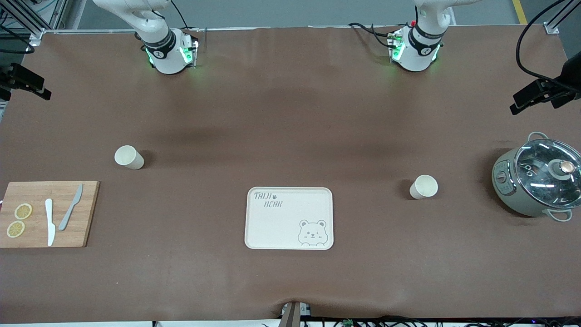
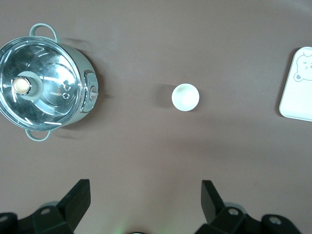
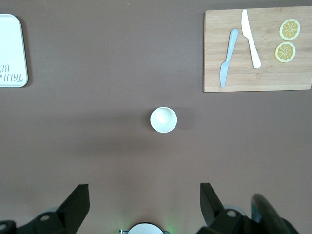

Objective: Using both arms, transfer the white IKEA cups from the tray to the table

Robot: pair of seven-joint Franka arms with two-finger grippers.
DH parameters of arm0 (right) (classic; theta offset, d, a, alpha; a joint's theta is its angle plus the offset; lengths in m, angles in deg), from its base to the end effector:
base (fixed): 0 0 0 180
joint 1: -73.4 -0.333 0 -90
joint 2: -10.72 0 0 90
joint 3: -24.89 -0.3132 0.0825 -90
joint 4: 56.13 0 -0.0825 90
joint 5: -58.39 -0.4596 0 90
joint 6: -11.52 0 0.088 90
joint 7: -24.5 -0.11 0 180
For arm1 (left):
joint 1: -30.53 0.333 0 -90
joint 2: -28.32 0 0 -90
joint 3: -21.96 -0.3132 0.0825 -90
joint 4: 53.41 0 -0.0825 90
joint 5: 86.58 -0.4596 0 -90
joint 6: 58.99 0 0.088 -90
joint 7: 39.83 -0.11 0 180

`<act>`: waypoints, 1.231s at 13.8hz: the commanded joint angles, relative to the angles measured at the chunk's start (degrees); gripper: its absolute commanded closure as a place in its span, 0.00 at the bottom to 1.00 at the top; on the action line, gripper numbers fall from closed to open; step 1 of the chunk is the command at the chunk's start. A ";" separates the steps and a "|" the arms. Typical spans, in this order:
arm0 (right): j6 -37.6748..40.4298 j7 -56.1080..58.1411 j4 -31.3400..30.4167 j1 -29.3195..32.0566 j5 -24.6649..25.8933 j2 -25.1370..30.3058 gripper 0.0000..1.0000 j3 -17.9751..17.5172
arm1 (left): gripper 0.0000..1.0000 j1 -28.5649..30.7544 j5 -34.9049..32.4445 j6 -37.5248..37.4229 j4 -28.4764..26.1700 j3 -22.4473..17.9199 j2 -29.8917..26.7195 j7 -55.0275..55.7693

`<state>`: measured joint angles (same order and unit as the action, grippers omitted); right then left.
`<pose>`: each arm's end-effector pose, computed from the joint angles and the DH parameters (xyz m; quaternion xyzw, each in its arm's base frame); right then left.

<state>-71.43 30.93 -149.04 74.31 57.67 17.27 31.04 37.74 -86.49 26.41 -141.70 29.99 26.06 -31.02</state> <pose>0.5765 -0.0734 0.6497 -0.9995 0.0044 0.0284 0.0158 0.6097 -0.0106 0.6521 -0.9976 -0.0697 0.0055 0.0024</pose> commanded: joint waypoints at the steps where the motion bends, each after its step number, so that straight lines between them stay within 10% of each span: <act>1: -0.63 0.16 -1.48 0.67 -0.51 1.35 0.00 -0.36 | 0.00 -0.01 0.52 -1.03 0.58 1.20 -0.64 0.33; 17: -0.63 0.16 -1.48 1.19 -0.51 1.26 0.00 -0.36 | 0.00 0.26 0.96 -1.47 3.04 0.58 0.24 0.33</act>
<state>-71.43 30.93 -149.07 74.60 57.63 17.28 31.14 37.97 -86.49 25.93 -140.31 30.67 25.57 -30.89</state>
